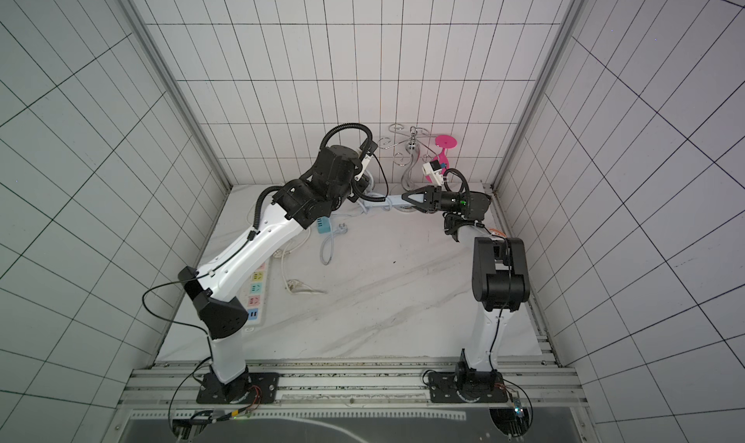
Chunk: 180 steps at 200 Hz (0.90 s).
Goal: Wrap the cord around the power strip
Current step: Wrap the power cord around the power strip.
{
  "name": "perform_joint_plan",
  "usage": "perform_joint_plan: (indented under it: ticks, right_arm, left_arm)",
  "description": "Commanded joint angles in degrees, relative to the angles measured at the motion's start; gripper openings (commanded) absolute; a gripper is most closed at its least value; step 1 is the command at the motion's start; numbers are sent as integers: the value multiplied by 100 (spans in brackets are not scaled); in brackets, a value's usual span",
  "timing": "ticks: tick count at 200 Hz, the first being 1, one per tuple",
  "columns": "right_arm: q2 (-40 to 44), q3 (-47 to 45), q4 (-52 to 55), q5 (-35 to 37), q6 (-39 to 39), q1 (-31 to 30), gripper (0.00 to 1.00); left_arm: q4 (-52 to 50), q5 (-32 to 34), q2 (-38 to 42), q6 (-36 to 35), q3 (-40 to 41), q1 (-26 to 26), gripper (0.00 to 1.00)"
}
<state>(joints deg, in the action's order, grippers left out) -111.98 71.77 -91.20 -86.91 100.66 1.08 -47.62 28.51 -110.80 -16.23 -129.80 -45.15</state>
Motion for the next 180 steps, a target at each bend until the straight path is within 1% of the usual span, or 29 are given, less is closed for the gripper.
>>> perform_joint_plan:
  ticks: [1, 9, 41, 61, 72, 89, 95, 105, 115, 118, 130, 138, 144, 149, 180]
  right_arm:
    - [-189, 510, -1524, -282, 200, 41, 0]
    - [-212, 505, -1524, -225, 149, 41, 0]
    - [-289, 582, -1519, -42, 114, 93, 0]
    - [-238, 527, -1361, 75, -42, 245, 0]
    - [-122, 425, -1004, 136, -408, 332, 0]
    - [229, 199, 127, 267, -1492, 442, 0]
    - [389, 123, 789, 331, -2046, 483, 0]
    - [676, 81, 2048, 441, -3204, 523, 0]
    - [977, 169, 3735, 606, -4489, 533, 0]
    - [1051, 233, 4339, 665, -5046, 533, 0]
    - [1294, 781, 7057, 1074, -7191, 500, 0]
    - [1341, 1178, 8414, 1270, -8175, 428, 0]
    - [1351, 1378, 8974, 1341, -8524, 383, 0]
    - [1382, 1441, 9172, 1419, -8626, 347, 0]
    - [2016, 933, 9369, 2161, -9144, -32, 0]
  left_arm:
    - [-875, -159, -442, 836, -869, -47, 0]
    - [-975, -165, -529, 873, -986, -71, 0]
    - [-923, -175, -393, 901, -752, -205, 0]
    - [-772, -74, -128, 873, -204, -239, 0]
    - [-629, -65, 60, 852, 142, -249, 0]
    - [-498, -125, 248, 875, 534, -275, 0]
    - [-503, -122, 283, 879, 623, -304, 0]
    - [-495, -69, 341, 875, 783, -374, 0]
    - [-448, -56, 395, 897, 940, -427, 0]
    - [-415, -61, 427, 925, 998, -433, 0]
    - [-258, -170, 538, 1019, 1210, -465, 0]
    - [-161, -278, 597, 1106, 1307, -461, 0]
    - [-85, -342, 618, 1181, 1346, -466, 0]
    - [-35, -405, 636, 1229, 1360, -463, 0]
    - [140, -811, 597, 1554, 1190, -412, 0]
